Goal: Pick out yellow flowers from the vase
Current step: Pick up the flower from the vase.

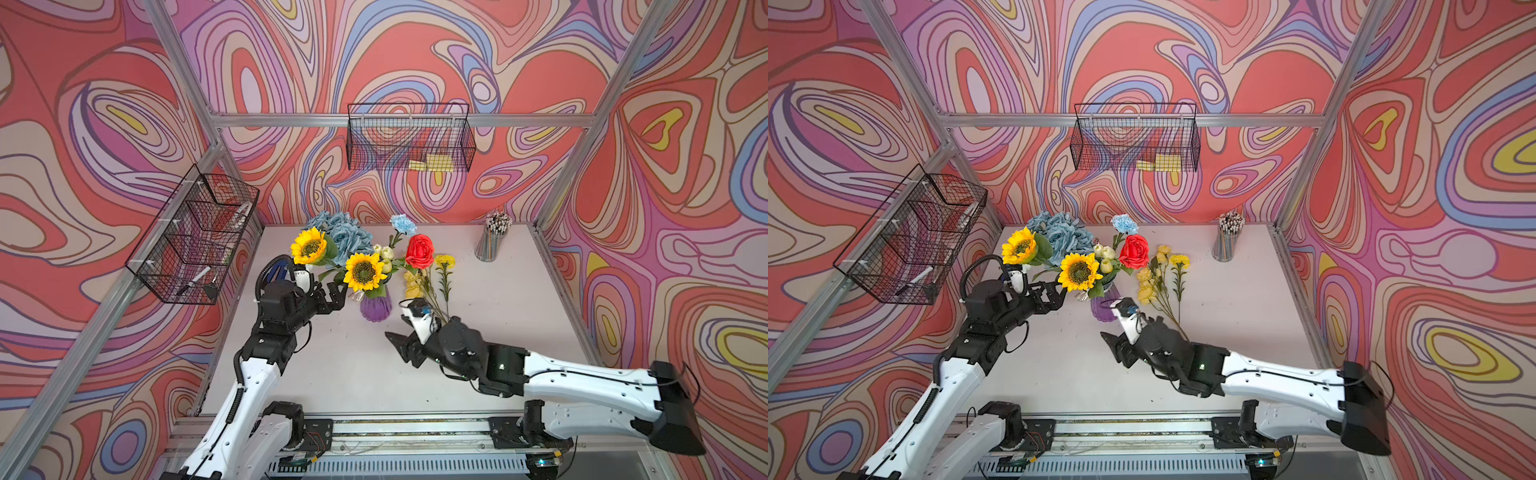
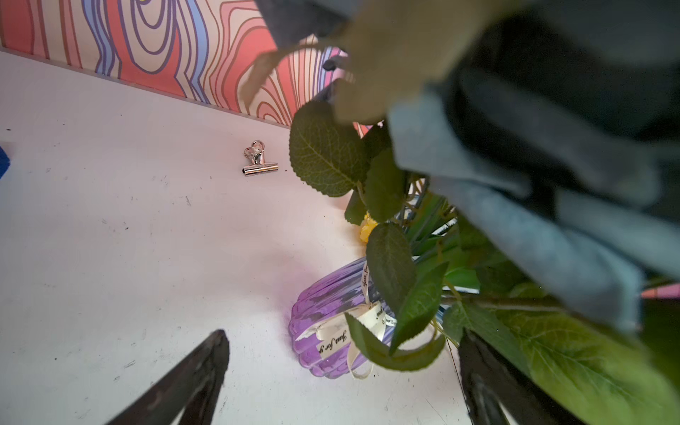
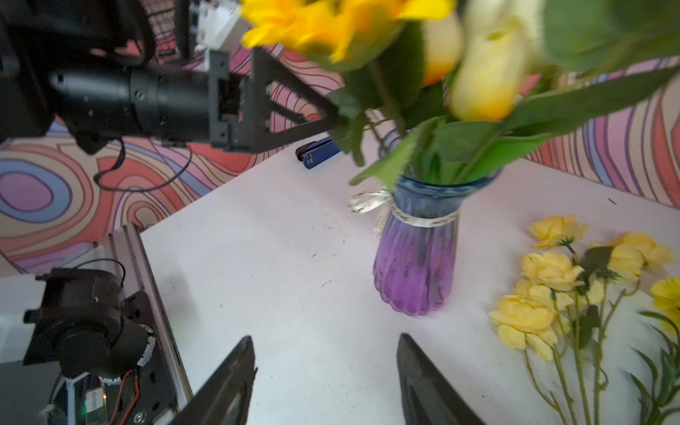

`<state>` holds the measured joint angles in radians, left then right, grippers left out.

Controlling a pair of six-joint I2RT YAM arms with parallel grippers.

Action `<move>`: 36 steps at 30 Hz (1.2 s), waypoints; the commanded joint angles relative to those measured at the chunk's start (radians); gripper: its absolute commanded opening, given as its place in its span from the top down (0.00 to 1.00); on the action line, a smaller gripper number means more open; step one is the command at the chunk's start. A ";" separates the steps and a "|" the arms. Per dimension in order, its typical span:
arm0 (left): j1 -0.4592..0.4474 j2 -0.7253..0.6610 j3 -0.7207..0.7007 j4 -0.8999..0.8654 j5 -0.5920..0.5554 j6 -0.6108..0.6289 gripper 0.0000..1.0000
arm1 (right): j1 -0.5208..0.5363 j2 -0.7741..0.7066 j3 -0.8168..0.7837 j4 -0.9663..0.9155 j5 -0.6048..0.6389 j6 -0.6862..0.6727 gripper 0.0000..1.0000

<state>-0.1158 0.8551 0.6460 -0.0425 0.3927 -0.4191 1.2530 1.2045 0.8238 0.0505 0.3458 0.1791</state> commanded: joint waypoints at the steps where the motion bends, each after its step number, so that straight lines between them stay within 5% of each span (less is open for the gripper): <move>1: 0.005 -0.006 0.029 0.032 0.017 0.006 0.02 | 0.030 0.091 0.077 0.203 0.176 -0.106 0.38; 6: 0.006 -0.003 0.032 0.027 0.028 0.010 0.02 | 0.031 0.190 0.106 0.404 0.290 -0.236 0.37; 15: 0.007 -0.001 0.023 0.036 0.027 0.009 0.02 | 0.018 0.330 0.235 0.435 0.375 -0.401 0.37; 23: 0.006 0.001 0.020 0.044 0.028 0.008 0.02 | -0.062 0.357 0.270 0.353 0.397 -0.328 0.37; 36: 0.006 0.005 0.018 0.049 0.027 0.010 0.02 | -0.091 0.466 0.355 0.408 0.332 -0.388 0.42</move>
<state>-0.1158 0.8600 0.6483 -0.0288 0.4049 -0.4191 1.1679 1.6390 1.1465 0.4355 0.6907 -0.1833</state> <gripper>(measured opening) 0.981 0.580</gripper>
